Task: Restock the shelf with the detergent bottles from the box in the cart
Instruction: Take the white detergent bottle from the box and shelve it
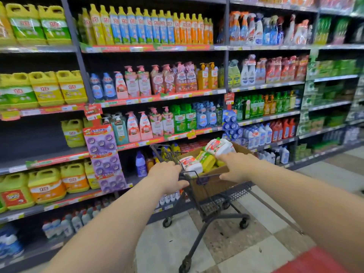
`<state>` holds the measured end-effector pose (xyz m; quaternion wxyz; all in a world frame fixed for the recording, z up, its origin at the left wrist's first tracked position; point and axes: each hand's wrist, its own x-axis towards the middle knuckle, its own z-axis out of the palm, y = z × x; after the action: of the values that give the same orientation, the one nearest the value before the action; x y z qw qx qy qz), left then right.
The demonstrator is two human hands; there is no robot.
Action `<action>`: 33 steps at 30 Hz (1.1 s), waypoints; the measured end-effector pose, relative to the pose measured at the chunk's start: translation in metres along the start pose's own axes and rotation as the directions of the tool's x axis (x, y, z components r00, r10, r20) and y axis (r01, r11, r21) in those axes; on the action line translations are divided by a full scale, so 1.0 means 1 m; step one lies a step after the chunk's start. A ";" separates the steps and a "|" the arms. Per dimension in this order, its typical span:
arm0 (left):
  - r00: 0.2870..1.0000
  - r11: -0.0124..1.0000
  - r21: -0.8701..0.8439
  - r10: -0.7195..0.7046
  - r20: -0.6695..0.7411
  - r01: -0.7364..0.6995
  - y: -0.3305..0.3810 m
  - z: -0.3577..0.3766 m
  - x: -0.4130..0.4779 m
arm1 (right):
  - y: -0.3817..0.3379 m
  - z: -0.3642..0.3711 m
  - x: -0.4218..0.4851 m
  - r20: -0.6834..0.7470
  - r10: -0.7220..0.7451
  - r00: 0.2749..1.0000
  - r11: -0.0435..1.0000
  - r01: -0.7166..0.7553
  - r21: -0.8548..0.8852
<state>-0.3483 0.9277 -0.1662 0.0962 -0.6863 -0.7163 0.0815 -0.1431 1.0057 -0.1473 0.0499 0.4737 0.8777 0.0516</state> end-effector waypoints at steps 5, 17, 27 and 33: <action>1.000 1.000 -0.024 -0.002 0.000 0.002 0.005 0.014 0.090 | 0.042 0.017 0.077 0.003 -0.015 1.000 1.000 0.015 -0.009; 0.998 0.994 -0.101 -0.042 0.037 0.046 0.037 0.027 0.286 | 0.161 0.032 0.235 0.031 -0.048 0.998 0.999 0.048 0.013; 0.995 0.994 -0.113 0.013 0.098 -0.002 0.054 0.053 0.412 | 0.224 0.066 0.326 0.058 -0.017 0.998 0.997 0.012 0.079; 0.995 0.979 -0.192 0.083 0.049 -0.072 0.053 0.071 0.509 | 0.258 0.076 0.404 0.061 0.005 0.998 1.000 -0.006 0.025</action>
<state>-0.3346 1.4400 -0.2349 0.0067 -0.7172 -0.6959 0.0362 -0.1398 1.4875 -0.2027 0.0704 0.4781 0.8751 0.0264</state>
